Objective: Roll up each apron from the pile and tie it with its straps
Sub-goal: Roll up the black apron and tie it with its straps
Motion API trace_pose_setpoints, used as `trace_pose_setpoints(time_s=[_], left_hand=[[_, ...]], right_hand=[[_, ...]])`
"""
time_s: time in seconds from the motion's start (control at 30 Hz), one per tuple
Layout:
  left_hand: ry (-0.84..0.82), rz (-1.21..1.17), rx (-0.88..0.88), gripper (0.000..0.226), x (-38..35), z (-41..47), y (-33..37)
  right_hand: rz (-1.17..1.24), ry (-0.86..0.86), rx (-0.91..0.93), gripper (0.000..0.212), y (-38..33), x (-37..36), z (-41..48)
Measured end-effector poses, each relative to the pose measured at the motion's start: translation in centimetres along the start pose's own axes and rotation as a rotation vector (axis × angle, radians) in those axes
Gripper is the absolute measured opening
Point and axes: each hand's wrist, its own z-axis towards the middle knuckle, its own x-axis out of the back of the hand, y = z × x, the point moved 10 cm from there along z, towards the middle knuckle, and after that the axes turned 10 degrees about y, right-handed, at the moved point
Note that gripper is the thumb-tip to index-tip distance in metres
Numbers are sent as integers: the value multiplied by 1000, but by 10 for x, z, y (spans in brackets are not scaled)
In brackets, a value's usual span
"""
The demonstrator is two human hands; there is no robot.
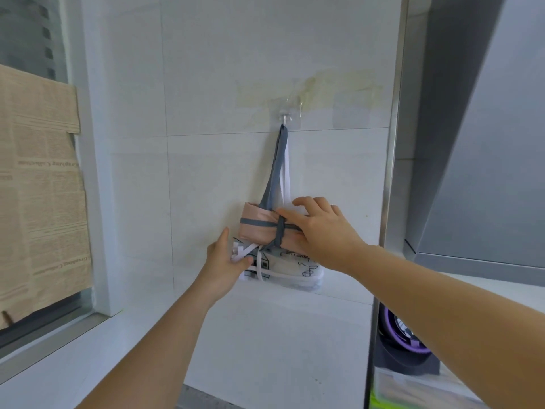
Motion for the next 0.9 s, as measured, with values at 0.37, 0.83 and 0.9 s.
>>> trace_pose_setpoints(time_s=[0.37, 0.83, 0.9], left_hand=[[137, -28, -231, 31, -34, -138, 36], [-849, 592, -146, 44, -247, -383, -158], [-945, 720, -157, 55, -259, -401, -178]], right_hand=[[359, -60, -127, 29, -3, 37, -148], [294, -1107, -1060, 63, 58, -61, -592], [181, -978, -1345, 77, 81, -51, -636]])
